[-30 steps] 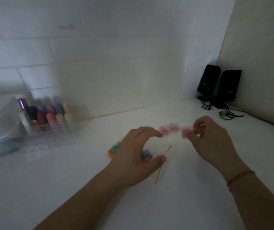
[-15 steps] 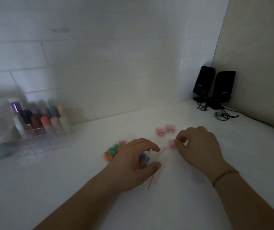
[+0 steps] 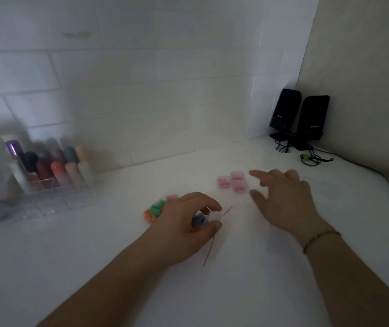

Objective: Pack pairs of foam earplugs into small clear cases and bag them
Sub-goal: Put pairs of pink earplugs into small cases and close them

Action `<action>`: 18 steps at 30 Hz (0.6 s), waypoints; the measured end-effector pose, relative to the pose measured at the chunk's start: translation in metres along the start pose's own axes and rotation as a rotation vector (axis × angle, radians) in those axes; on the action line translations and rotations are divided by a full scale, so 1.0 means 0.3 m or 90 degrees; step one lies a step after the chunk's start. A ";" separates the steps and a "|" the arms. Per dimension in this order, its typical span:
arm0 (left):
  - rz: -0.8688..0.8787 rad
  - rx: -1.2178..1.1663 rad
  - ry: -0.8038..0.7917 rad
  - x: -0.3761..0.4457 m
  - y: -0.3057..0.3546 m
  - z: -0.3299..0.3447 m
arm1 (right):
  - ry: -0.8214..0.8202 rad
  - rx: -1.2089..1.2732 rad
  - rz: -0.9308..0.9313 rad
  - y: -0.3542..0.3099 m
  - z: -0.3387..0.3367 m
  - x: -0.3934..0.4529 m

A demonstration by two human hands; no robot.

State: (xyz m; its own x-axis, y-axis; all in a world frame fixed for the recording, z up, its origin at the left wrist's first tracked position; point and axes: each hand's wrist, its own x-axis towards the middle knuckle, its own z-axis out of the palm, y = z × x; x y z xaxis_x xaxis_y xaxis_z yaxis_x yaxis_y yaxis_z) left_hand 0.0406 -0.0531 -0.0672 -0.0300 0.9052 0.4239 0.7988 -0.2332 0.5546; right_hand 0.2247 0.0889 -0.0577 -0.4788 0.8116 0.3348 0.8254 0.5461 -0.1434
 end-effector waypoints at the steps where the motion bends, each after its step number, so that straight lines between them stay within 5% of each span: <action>1: 0.001 0.003 0.001 0.001 -0.001 -0.001 | 0.026 0.039 0.009 0.033 -0.033 -0.003; 3: 0.009 0.004 -0.003 0.002 -0.002 -0.002 | 0.021 0.084 0.021 0.103 -0.092 -0.015; 7: -0.005 0.012 -0.013 -0.002 0.015 -0.006 | -0.151 0.077 0.028 0.153 -0.133 -0.038; 18: -0.010 -0.026 0.001 -0.002 0.015 -0.012 | -0.283 0.075 -0.008 0.083 -0.140 -0.054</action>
State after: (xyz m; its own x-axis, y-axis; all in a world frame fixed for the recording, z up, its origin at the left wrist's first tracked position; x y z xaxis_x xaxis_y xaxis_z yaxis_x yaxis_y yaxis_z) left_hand 0.0419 -0.0560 -0.0625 -0.0430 0.9082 0.4163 0.7734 -0.2336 0.5894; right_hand 0.2657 0.0806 -0.0277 -0.5920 0.8008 -0.0907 0.7910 0.5557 -0.2560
